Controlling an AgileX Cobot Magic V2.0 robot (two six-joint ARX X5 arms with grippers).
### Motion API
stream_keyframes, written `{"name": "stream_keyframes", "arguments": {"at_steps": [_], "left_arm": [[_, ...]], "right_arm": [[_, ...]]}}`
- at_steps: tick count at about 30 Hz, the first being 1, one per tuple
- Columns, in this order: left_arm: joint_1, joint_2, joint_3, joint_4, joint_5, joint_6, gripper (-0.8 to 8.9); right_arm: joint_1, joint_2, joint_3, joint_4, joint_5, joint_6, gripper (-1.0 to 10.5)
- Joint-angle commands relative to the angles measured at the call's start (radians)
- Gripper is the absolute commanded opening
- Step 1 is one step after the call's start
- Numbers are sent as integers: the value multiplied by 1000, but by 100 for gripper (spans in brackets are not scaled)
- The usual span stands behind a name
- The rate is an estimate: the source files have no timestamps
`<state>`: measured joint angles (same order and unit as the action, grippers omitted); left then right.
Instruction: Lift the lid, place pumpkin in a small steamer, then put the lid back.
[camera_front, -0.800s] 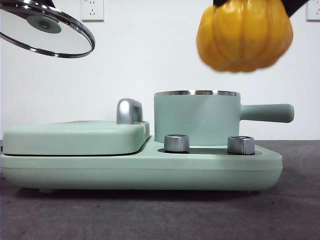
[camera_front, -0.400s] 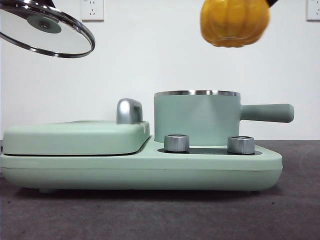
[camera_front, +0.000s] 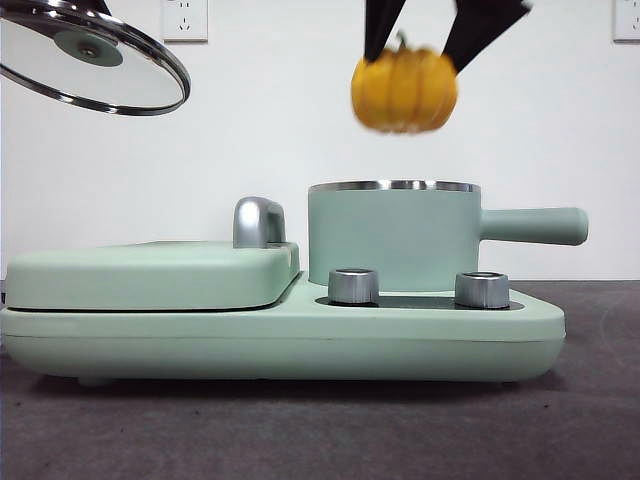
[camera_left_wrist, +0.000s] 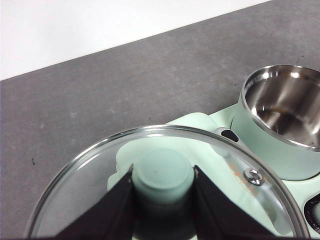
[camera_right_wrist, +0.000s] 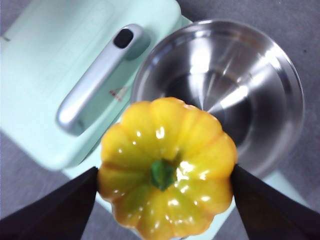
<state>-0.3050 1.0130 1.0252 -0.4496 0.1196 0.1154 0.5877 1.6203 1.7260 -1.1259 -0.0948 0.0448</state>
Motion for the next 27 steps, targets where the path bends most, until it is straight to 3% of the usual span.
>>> {"name": "stream_keyframes", "arguments": {"at_steps": [1,13,27], "left_arm": [[-2,-5,18,32,2,6,14],[-2,-5,18,32,2,5,14],[-2,-5,18,48,2,5,14]], "right_arm": [[-3,61,28,41,10,-29,359],[-28,217,28,217,29,-54,359],[-58,312,28,237,43,-64,359]]}}
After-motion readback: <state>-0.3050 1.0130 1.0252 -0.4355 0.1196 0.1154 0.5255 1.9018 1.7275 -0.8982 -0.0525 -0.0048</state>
